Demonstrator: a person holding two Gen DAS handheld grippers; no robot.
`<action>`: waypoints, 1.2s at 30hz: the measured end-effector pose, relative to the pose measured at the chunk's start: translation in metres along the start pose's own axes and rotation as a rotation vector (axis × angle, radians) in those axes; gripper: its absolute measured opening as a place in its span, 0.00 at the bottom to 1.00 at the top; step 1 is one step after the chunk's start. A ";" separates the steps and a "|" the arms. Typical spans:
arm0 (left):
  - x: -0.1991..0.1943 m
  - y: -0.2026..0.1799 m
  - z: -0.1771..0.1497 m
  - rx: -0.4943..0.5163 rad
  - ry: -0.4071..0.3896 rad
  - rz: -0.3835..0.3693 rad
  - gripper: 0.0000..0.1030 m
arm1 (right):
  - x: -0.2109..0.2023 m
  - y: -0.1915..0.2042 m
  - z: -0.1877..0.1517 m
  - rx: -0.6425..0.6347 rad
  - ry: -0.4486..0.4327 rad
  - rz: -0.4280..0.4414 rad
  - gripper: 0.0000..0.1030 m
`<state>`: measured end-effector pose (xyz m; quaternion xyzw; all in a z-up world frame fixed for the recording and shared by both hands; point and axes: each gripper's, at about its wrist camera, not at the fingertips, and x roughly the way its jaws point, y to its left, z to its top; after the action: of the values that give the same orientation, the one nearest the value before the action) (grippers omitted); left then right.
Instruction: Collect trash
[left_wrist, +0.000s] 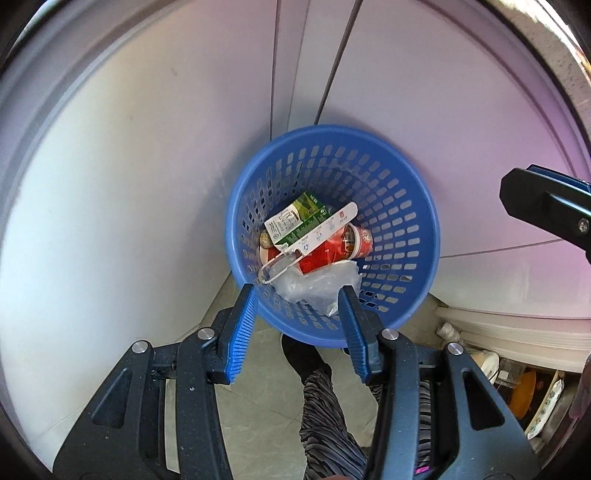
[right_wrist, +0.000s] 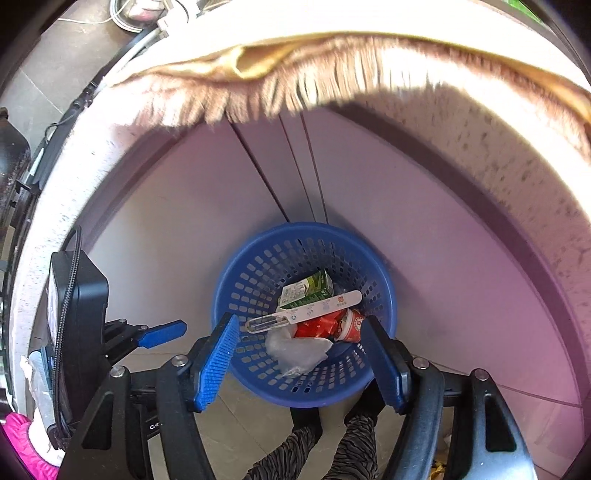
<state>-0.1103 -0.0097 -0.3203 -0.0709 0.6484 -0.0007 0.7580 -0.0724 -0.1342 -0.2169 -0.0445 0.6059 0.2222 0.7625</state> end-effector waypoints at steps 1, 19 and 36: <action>-0.003 -0.001 0.001 -0.001 -0.006 0.001 0.45 | -0.004 0.001 0.001 -0.003 -0.006 0.001 0.71; -0.095 -0.013 0.017 0.000 -0.157 0.014 0.52 | -0.093 -0.002 0.022 -0.055 -0.122 0.037 0.81; -0.222 -0.013 0.053 -0.039 -0.424 0.018 0.74 | -0.193 -0.024 0.056 -0.059 -0.312 0.084 0.86</action>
<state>-0.0920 0.0038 -0.0932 -0.0783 0.4750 0.0333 0.8759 -0.0446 -0.1916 -0.0249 -0.0063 0.4747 0.2757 0.8358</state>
